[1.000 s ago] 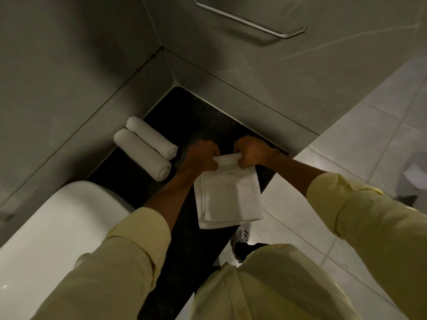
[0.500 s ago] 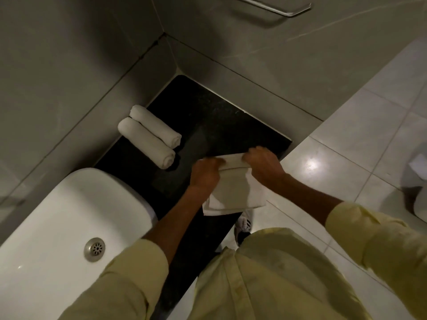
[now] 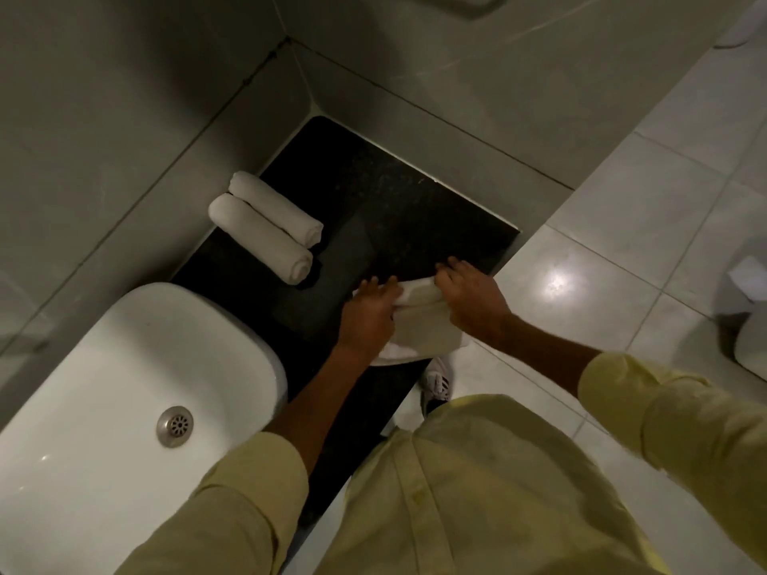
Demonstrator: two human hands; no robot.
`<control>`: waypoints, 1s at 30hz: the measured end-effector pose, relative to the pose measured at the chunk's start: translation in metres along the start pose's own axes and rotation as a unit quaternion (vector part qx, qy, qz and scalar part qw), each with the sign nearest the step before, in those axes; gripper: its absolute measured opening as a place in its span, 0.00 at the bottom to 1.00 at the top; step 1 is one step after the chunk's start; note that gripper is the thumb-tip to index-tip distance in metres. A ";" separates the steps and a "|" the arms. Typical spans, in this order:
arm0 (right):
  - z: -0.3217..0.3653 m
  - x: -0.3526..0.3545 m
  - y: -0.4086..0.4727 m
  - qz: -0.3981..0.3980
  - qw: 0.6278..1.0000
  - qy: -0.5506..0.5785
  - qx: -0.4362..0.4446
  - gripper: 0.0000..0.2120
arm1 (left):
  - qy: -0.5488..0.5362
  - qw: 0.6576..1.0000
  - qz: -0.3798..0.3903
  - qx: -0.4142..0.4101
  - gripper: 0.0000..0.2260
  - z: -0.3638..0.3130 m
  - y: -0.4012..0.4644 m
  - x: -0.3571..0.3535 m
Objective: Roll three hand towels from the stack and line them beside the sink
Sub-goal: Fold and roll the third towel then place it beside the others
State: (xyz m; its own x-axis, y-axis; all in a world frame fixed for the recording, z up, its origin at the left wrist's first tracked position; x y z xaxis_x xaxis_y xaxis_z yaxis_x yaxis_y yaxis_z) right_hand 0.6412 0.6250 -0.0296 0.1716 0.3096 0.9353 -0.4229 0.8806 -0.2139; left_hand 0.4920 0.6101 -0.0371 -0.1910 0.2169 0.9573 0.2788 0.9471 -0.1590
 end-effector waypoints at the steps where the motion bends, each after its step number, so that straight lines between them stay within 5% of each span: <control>1: 0.001 -0.006 -0.012 -0.027 0.999 -0.011 0.015 0.31 | 0.031 0.999 -0.017 -0.018 0.19 -0.005 -0.013 -0.008; 6: 0.013 -0.019 -0.057 -0.075 0.995 -0.023 0.069 0.30 | 0.107 0.993 -0.027 -0.046 0.23 -0.024 -0.061 -0.027; 9: 0.010 0.001 -0.053 -0.076 0.995 0.041 0.042 0.22 | 0.040 0.999 -0.002 0.018 0.20 -0.019 -0.049 -0.001; 12: -0.008 0.016 -0.018 0.002 0.994 0.100 -0.050 0.27 | -0.020 0.996 0.059 0.060 0.22 -0.003 -0.012 0.022; 15: -0.009 0.001 0.007 0.156 0.985 0.052 -0.044 0.32 | -0.042 0.979 0.199 0.008 0.31 0.000 0.021 0.015; 18: -0.012 -0.014 0.001 0.205 0.976 0.062 -0.045 0.29 | -0.065 0.955 0.289 -0.020 0.25 -0.002 0.021 0.000; 25: -0.016 -0.011 0.011 0.186 0.975 0.119 -0.026 0.25 | -0.113 0.973 0.203 -0.012 0.22 0.008 0.015 0.005; 30: -0.021 0.021 0.057 0.087 0.983 0.159 -0.011 0.26 | -0.047 0.993 0.088 0.066 0.21 0.031 0.046 0.035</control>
State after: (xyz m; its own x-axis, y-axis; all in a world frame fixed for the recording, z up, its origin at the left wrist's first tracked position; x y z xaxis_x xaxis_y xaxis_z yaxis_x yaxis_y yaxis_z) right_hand 0.6391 0.6890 -0.0280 0.3690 0.5502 0.7491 -0.4516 0.8106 -0.3730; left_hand 0.4691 0.6682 -0.0180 -0.2391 0.3973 0.8860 0.1905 0.9139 -0.3584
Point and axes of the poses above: each hand's wrist, its own y-axis towards the middle knuckle, its own x-axis out of the back of the hand, z = x × y, the point moved 9 cm from there along y, towards the middle knuckle, and after that the axes turned 6 degrees about y, right-handed, at the moved point
